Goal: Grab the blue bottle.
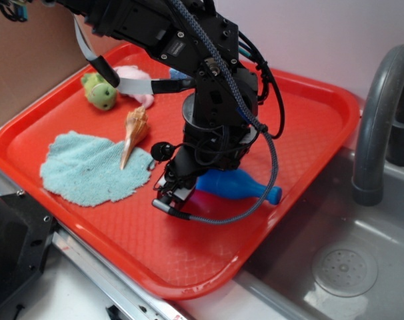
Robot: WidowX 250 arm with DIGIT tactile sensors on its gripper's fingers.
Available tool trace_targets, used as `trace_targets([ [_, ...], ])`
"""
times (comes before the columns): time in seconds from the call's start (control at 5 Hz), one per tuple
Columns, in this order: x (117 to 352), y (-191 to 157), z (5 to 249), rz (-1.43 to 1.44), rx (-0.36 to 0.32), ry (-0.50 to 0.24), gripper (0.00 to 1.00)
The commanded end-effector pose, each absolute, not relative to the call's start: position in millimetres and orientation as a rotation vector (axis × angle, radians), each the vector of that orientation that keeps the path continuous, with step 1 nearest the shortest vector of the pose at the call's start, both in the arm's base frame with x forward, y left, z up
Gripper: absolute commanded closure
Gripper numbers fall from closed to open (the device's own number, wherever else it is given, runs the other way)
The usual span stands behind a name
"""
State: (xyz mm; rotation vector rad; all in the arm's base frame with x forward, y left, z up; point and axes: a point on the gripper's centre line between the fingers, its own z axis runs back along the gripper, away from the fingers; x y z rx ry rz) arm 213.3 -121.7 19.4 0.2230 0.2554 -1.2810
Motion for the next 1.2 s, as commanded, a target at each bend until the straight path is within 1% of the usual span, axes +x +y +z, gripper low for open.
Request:
trace_targets([
  [0.0, 211.5, -107.1, 81.0, -0.967, 0.146, 0.017, 1.00],
  [0.2, 210.9, -87.9, 130.1, -0.714, 0.128, -0.048, 1.00],
  [0.4, 200.7, -65.1, 179.3, -0.464, 0.075, -0.024, 1.00],
  [0.6, 184.8, -38.6, 212.0, -0.213, 0.031, -0.051, 1.00],
  [0.8, 177.1, -32.6, 219.9, 0.038, -0.004, -0.080, 1.00],
  [1.0, 185.7, -31.6, 212.5, -0.027, 0.048, -0.022, 1.00],
])
